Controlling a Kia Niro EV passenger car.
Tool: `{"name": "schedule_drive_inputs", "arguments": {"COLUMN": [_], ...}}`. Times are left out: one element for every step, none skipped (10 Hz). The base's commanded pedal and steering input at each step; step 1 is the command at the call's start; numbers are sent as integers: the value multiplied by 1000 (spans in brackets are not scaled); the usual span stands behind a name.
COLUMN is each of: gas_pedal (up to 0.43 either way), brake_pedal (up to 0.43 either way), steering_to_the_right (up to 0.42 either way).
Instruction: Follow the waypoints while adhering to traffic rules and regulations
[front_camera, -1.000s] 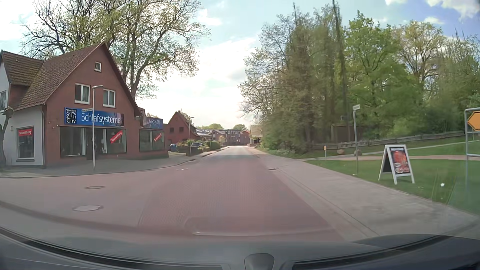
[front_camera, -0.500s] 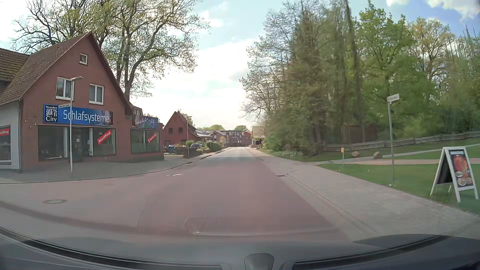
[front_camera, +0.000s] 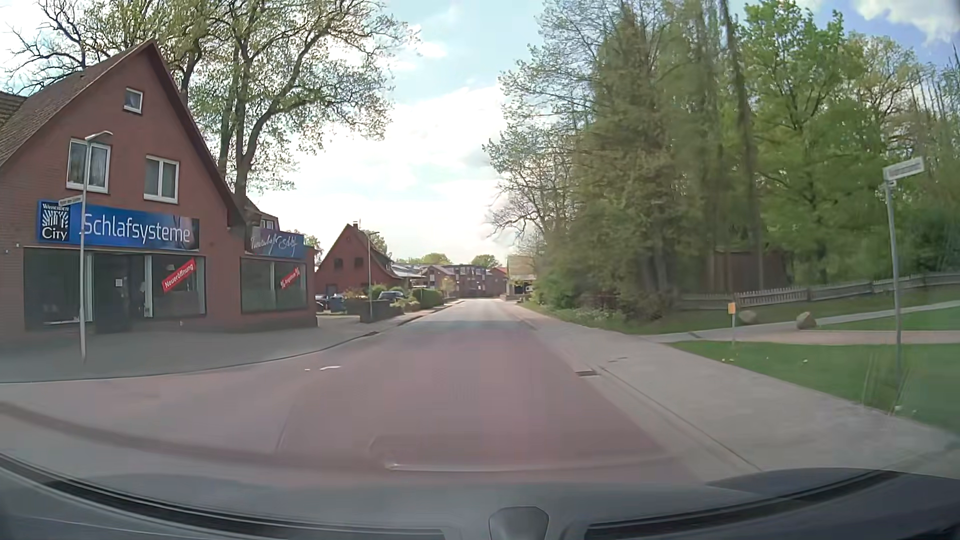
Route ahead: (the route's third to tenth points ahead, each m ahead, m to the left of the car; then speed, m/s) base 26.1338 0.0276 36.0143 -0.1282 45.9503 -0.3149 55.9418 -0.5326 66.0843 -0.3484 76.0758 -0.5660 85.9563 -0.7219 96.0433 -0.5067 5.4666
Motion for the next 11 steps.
{"name": "schedule_drive_inputs", "arguments": {"gas_pedal": [39,39,47,47,59,59,59,59,59,59,59], "brake_pedal": [0,0,0,0,0,0,0,0,0,0,0], "steering_to_the_right": [2,3,3,5,6,6,5,4,4,3,0]}}
